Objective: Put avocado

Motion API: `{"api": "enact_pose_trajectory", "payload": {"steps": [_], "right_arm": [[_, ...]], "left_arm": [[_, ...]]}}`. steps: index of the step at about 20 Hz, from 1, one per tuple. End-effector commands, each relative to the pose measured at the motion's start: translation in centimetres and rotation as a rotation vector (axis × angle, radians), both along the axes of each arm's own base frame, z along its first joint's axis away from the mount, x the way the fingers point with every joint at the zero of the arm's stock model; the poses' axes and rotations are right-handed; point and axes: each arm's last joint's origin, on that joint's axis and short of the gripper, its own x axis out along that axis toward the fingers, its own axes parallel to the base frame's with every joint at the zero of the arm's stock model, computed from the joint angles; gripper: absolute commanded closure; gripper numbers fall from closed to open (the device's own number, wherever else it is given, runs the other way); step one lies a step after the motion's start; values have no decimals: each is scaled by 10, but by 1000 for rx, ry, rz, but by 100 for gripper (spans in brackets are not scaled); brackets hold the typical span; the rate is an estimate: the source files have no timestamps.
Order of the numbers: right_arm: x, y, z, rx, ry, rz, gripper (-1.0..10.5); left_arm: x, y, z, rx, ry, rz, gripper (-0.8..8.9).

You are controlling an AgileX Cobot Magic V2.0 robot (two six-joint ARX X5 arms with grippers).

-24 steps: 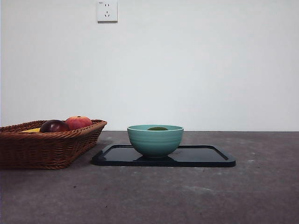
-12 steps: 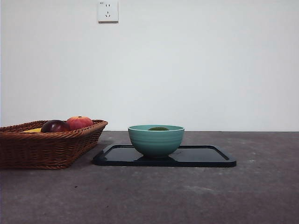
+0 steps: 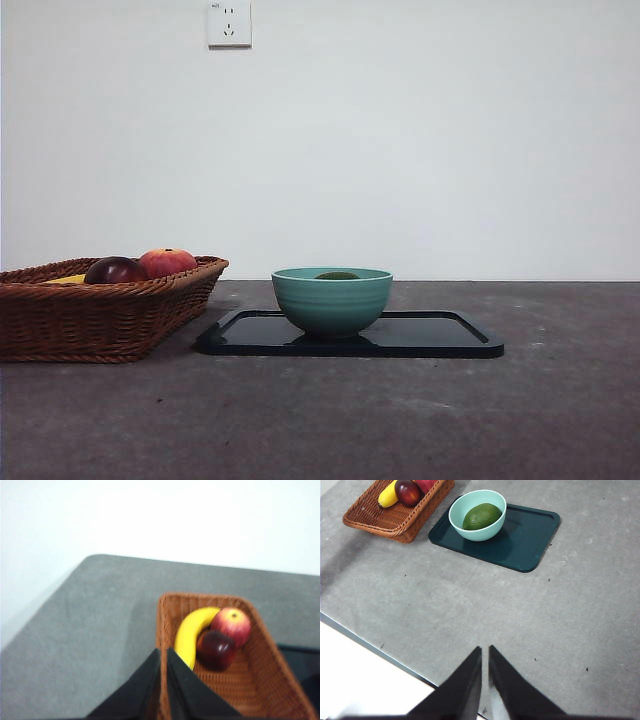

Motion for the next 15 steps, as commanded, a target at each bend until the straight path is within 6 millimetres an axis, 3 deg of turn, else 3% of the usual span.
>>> {"api": "enact_pose_trajectory", "payload": {"steps": [1, 4, 8, 15], "right_arm": [[0, 0, 3, 12, -9, 9, 927], [0, 0, 3, 12, -9, 9, 927], [0, 0, 3, 12, -10, 9, 927], [0, 0, 3, 12, -9, 9, 927]], "left_arm": [[4, -1, -39, 8, 6, -30, 795], [2, -3, -76, -8, 0, -121, 795], [0, -6, -102, -15, 26, -166, 795], [-2, -6, -111, 7, 0, -94, 795]]}}
